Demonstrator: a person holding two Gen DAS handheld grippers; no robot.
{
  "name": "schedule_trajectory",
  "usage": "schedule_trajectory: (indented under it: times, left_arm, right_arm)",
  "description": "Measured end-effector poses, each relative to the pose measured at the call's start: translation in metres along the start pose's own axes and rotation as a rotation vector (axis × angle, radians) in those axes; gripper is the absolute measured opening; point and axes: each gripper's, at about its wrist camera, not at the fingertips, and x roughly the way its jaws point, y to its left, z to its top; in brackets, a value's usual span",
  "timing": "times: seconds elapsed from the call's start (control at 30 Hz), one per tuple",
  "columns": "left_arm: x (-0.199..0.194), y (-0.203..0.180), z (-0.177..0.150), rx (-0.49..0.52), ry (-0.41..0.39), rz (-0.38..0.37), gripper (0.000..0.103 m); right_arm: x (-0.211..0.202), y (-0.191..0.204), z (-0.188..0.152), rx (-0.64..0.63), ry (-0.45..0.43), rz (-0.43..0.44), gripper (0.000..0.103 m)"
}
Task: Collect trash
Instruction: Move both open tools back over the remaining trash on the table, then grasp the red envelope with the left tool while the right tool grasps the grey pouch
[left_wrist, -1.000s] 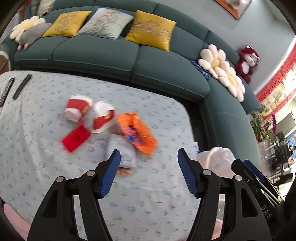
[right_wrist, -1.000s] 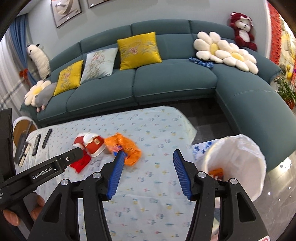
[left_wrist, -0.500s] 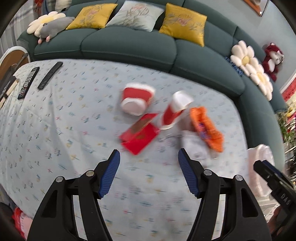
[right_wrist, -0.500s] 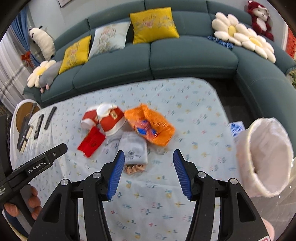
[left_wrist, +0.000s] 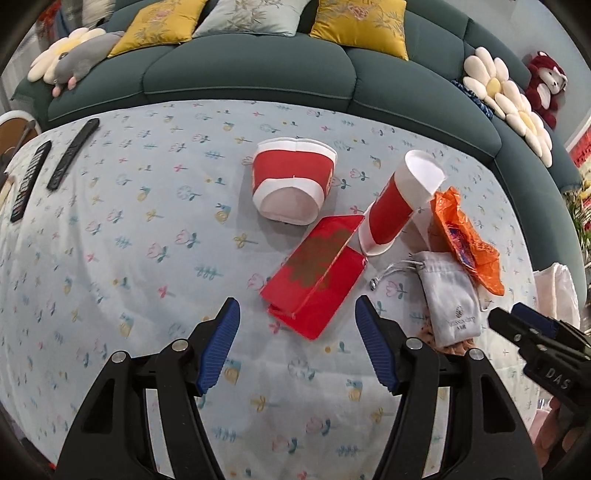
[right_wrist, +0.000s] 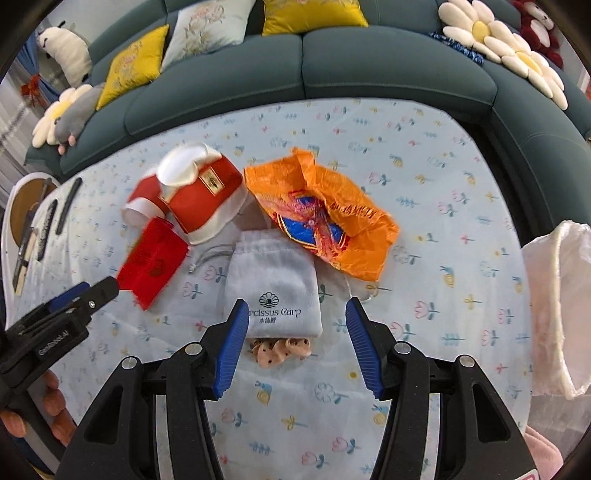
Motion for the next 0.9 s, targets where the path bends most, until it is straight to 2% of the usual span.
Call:
schedule_trajectory:
  times: [0.17,0.27,0.33,0.43,0.47,0.57,0.9]
  left_arm:
    - [0.016,-0.002,0.005,0.018,0.022,-0.024,0.044]
    - [0.022,0.000,0.006,0.008,0.029,-0.041,0.031]
    - [0.024,0.000,0.007,-0.001,0.035,-0.055,0.019]
    - [0.023,0.000,0.008,-0.007,0.028,-0.059,0.007]
    - [0.022,-0.001,0.008,-0.007,0.026,-0.058,0.005]
    - [0.017,-0.001,0.007,-0.019,0.016,-0.058,0.003]
    - [-0.020,-0.007,0.004,-0.065,-0.028,-0.076,0.002]
  right_arm:
    - [0.023,0.000,0.004,-0.001,0.039,-0.012,0.050]
    - [0.033,-0.002,0.004,0.005,0.055,-0.018,0.050]
    - [0.039,-0.004,0.004,0.010,0.066,-0.018,0.048]
    - [0.047,-0.007,0.003,0.017,0.087,0.010,0.032]
    - [0.049,-0.006,0.002,0.016,0.094,0.022,0.022]
    - [0.047,-0.001,-0.001,-0.001,0.091,0.037,0.012]
    - [0.000,0.014,0.005,-0.025,-0.010,0.115,0.011]
